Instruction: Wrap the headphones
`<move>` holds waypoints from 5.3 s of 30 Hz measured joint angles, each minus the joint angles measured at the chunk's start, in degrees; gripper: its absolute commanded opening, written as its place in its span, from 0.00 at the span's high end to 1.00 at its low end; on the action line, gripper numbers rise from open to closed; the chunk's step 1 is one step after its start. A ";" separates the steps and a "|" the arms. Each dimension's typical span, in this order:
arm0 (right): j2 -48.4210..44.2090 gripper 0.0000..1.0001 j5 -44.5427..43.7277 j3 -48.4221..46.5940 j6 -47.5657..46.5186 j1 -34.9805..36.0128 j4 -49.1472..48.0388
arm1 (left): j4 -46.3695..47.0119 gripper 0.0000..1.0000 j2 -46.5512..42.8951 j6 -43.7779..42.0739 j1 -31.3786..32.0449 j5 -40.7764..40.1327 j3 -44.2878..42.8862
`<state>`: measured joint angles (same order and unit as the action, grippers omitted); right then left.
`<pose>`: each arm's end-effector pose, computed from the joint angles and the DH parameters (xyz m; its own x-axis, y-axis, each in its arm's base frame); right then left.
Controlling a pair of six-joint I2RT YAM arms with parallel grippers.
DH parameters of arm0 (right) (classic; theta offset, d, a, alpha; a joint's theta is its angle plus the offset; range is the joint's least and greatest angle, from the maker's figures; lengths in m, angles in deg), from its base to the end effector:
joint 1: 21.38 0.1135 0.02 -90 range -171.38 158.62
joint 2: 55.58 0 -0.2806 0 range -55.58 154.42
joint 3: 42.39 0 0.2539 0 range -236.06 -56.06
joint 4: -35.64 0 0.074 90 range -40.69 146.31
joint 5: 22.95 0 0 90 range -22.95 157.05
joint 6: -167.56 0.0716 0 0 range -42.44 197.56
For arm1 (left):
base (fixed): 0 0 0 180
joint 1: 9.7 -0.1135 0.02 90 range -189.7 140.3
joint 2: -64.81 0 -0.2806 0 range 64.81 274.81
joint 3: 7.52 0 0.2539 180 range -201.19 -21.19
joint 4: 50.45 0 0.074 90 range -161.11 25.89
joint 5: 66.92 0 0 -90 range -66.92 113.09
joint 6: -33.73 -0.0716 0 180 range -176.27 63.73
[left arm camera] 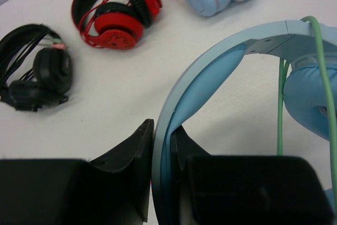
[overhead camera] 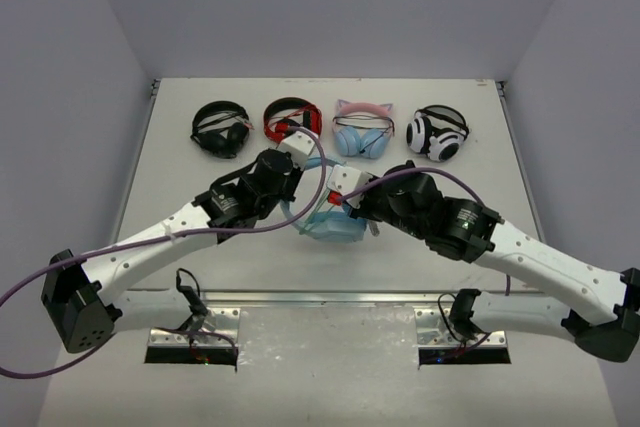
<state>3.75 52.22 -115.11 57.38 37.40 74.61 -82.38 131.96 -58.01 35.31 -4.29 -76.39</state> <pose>0.1468 0.2069 0.3518 0.0338 -0.5875 -0.8085 -0.7408 0.5282 -0.4149 0.2239 -0.1774 0.3105 -0.3450 0.3833 -0.8568 0.3578 0.8976 0.2575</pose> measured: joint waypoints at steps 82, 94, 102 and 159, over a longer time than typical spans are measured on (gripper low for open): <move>-12.63 0.26 34.38 22.14 45.94 -58.64 -8.52 | -0.24 0.99 9.64 -19.43 -13.94 53.44 -7.48; -27.61 0.13 49.77 26.47 50.90 -58.64 -5.75 | -11.13 1.00 31.39 -44.02 -32.20 74.27 -18.62; -35.04 0.01 56.26 32.22 53.37 -57.59 -5.84 | -23.63 1.00 35.60 -67.25 -46.40 78.44 -19.10; -37.88 0.01 53.02 33.11 48.89 -46.99 -7.26 | -9.57 0.00 33.44 -63.89 -61.07 77.77 -13.57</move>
<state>-34.12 105.24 -81.99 106.27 -9.59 67.35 -91.95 165.41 -121.90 -25.76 73.48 -89.96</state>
